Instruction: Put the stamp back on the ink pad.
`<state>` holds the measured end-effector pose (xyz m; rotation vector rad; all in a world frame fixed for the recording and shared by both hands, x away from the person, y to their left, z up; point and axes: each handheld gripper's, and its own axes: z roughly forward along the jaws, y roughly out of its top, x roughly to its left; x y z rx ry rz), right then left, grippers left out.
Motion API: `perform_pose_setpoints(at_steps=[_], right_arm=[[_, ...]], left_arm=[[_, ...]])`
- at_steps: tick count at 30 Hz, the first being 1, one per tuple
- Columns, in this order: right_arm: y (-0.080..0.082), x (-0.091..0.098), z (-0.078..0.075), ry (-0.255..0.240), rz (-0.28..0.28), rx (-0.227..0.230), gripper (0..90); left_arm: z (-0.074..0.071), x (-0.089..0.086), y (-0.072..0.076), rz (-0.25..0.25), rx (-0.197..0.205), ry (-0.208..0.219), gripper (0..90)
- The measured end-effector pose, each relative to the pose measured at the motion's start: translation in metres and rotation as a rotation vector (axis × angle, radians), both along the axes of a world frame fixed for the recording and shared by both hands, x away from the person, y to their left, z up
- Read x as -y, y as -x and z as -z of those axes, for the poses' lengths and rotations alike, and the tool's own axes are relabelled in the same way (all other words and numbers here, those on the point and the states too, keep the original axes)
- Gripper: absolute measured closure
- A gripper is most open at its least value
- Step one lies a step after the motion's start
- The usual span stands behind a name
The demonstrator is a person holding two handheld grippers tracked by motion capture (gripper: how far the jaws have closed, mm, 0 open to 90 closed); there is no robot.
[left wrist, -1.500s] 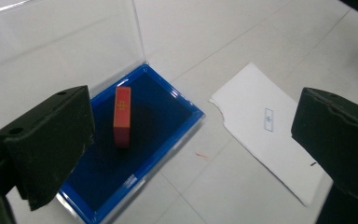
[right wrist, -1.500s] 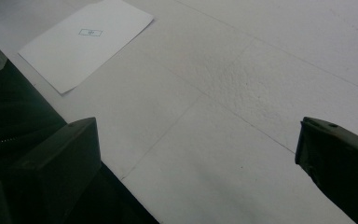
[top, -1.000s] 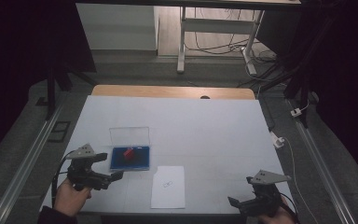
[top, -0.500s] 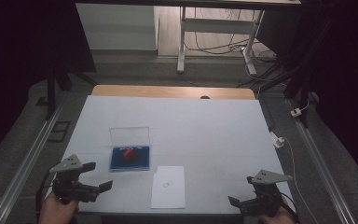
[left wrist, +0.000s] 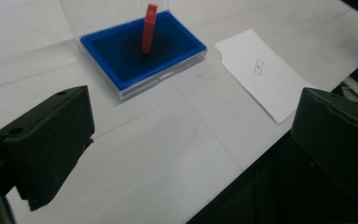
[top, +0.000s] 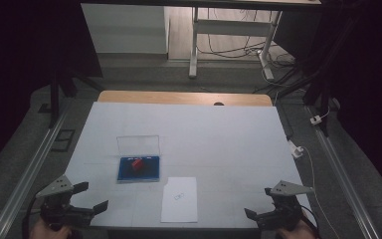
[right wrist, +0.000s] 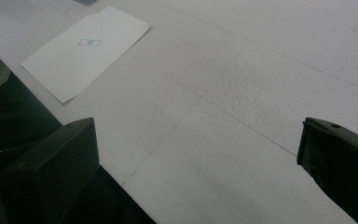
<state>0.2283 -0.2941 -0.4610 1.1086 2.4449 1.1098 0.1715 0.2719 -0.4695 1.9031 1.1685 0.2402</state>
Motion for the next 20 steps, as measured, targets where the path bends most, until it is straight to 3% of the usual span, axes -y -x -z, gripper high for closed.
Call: perform_pose_setpoints(at_steps=[10, 16, 20], right_arm=[[0.0002, -0.0004, -0.0002, 0.0, 0.008, -0.003, 0.0], [0.0002, -0.0011, 0.0, 0.01, 0.012, -0.003, 0.0], [0.0, -0.0016, 0.0007, 0.022, 0.012, -0.004, 0.0]], left_arm=[[0.0062, 0.0002, 0.0077, -0.014, -0.035, -0.07, 0.0], [0.0076, 0.0052, 0.0088, -0.027, -0.066, -0.138, 0.0], [0.0078, 0.0053, 0.0078, -0.028, -0.074, -0.134, 0.0]])
